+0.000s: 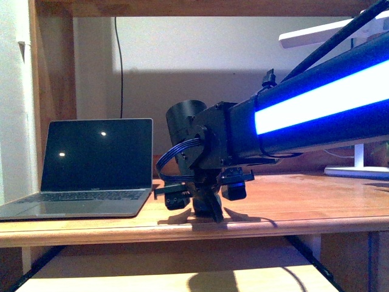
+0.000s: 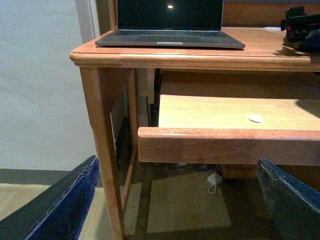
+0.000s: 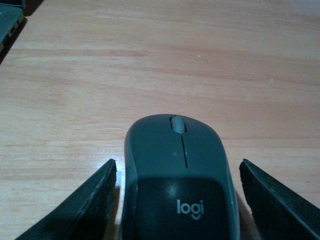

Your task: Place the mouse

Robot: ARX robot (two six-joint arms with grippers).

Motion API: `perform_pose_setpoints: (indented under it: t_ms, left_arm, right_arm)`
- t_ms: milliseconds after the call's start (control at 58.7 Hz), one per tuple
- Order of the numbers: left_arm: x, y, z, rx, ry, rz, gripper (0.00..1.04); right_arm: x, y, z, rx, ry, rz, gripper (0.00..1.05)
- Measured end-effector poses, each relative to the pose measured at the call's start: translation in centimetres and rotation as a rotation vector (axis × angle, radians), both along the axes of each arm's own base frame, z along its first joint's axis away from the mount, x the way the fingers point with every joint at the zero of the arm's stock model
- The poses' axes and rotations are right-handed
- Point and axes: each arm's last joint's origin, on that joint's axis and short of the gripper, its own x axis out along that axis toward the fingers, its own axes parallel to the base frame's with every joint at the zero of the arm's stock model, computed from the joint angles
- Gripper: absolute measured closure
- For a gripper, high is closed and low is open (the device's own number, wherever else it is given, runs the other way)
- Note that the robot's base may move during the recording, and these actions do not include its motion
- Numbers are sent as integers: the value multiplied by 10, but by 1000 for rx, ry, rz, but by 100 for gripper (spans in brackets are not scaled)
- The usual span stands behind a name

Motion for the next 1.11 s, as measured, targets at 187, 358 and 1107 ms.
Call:
perform_pose_setpoints:
  t_ms: [187,358,1107]
  left_arm:
    - [0,0,0,0,0,0,8]
    - [0,0,0,0,0,0,8]
    - [0,0,0,0,0,0,8]
  right_arm:
    - [0,1,3,29,-15,15,7]
    - [-12,-15,19,95,-50,60,7]
    - [-200,-202,69,396,-182,333,7]
